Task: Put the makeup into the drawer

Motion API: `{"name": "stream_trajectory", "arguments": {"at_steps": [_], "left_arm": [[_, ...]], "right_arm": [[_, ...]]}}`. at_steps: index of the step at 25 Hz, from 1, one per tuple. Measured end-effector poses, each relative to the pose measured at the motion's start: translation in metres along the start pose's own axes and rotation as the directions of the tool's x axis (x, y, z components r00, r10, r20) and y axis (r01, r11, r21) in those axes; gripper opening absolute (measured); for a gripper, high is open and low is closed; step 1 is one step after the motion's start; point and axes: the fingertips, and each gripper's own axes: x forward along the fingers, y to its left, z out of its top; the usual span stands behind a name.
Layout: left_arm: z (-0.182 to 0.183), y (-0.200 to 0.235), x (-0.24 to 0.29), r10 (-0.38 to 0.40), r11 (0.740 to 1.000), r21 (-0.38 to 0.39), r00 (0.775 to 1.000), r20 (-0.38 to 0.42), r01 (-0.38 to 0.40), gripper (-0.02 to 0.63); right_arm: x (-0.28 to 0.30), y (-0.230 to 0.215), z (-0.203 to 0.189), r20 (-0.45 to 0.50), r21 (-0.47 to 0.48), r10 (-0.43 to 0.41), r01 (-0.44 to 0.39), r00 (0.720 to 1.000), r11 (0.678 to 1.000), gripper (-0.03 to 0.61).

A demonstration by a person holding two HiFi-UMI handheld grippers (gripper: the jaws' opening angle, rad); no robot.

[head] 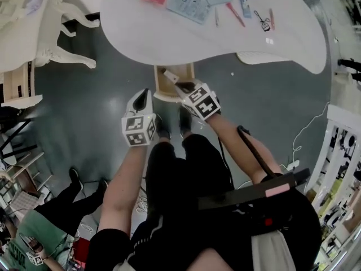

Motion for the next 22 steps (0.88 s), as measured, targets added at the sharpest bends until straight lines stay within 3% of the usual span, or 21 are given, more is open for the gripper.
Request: {"name": "stream_trajectory", "arguments": {"at_steps": [4,9,13,22], "left_arm": [[0.024,-0.011,-0.021,-0.021,0.999,0.04,1.0,0.005,0.021,0.0],[0.052,-0.022,-0.057,-0.039,0.999,0.007,0.999,0.031,0.039,0.0],[0.078,-0.031,-0.081,-0.05,0.998,0.027,0.998,0.049,0.048,0.0],[0.141,-0.057,-0.125,-0.123,0.991,0.074,0.985,0.121,0.115,0.0]], "right_arm": [[-0.034,0.014,0.022,0.057,0.011,-0.012,0.012,0.998,1.0,0.003],[-0.082,0.028,0.056,0.17,0.047,-0.016,0.008,0.985,0.999,0.003],[-0.12,0.042,0.084,0.266,0.03,0.004,-0.012,0.964,0.999,0.003],[-0.193,0.058,0.139,0.436,0.03,-0.041,0.031,0.899,0.999,0.002]]}}
